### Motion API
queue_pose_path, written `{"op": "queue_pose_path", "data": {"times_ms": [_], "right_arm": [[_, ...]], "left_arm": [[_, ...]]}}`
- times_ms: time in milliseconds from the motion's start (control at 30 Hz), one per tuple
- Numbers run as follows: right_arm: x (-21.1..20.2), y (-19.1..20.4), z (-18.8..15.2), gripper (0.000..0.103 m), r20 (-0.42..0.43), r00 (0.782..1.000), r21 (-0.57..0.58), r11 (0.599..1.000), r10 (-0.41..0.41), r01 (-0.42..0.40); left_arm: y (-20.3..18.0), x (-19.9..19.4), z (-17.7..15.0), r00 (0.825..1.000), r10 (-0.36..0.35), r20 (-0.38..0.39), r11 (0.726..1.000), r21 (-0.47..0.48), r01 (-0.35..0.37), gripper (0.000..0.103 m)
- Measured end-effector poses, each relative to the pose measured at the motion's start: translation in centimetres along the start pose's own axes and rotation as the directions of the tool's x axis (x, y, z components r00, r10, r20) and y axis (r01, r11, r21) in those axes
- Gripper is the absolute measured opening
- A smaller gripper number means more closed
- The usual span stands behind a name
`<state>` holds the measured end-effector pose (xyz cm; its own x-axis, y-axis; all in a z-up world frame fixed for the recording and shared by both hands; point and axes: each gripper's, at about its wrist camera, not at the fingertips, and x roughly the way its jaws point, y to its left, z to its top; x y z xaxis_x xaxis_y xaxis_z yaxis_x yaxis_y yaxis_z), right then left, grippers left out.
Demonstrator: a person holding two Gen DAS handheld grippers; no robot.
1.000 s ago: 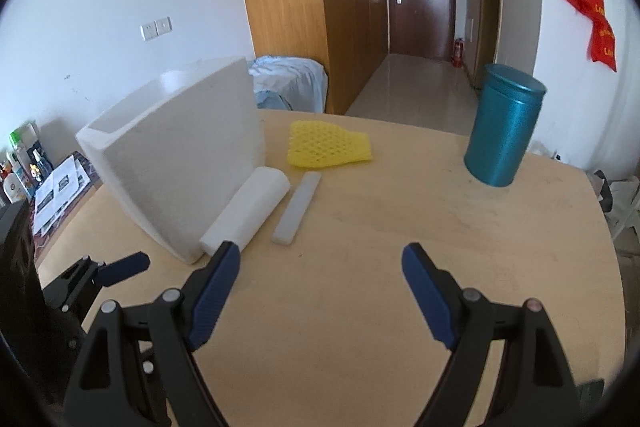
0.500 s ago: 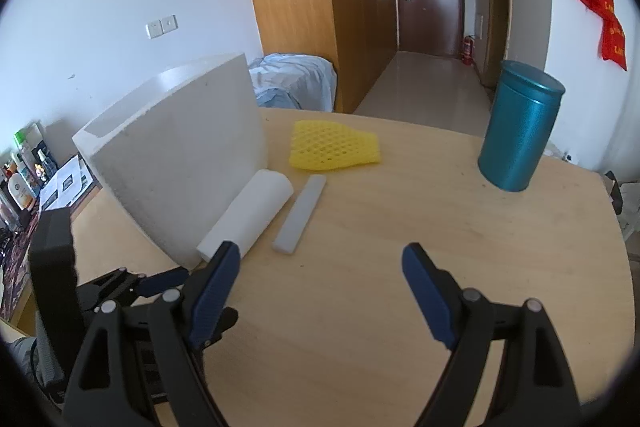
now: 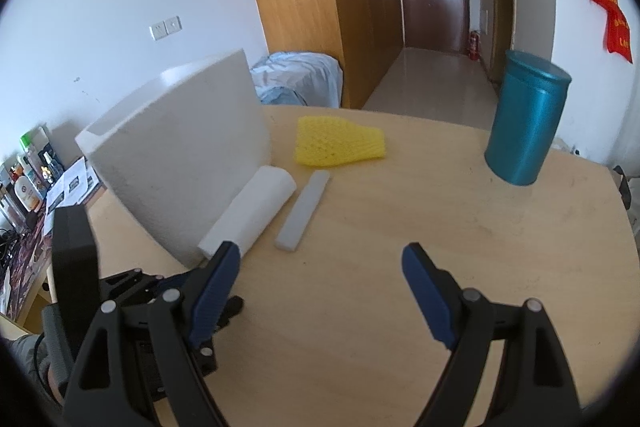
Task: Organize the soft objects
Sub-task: 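Move the left tool toward the black hair tie on the table, then grasp the black hair tie with the left tool and lift it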
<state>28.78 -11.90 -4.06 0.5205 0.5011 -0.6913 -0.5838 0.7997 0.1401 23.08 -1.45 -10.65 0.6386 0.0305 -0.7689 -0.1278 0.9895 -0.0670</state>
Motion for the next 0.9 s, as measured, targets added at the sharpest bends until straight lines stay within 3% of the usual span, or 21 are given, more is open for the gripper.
{"op": "queue_pose_path", "data": {"times_ms": [133,433,667,900], "right_arm": [[1.9,-0.4,0.3,0.086,-0.053,0.999,0.014,1.0,-0.002,0.003],[6.1,-0.1,1.8,0.086,-0.121,0.993,-0.032,1.0,-0.003,-0.001],[8.6,0.2,2.1,0.086,-0.162,0.987,-0.042,0.999,0.01,-0.017],[9.9,1.9,2.1,0.084,-0.162,0.985,-0.107,0.994,-0.053,0.036]], "left_arm": [[-0.1,0.1,0.1,1.0,0.002,0.002,1.0,0.005,-0.002,0.027],[0.7,-0.6,-0.6,1.0,-0.025,0.008,1.0,0.008,0.025,0.018],[2.2,-3.3,-1.2,0.997,-0.043,0.062,0.999,0.01,0.043,0.016],[3.8,-4.9,-1.5,0.994,-0.068,0.084,0.998,-0.006,0.069,0.016]]}}
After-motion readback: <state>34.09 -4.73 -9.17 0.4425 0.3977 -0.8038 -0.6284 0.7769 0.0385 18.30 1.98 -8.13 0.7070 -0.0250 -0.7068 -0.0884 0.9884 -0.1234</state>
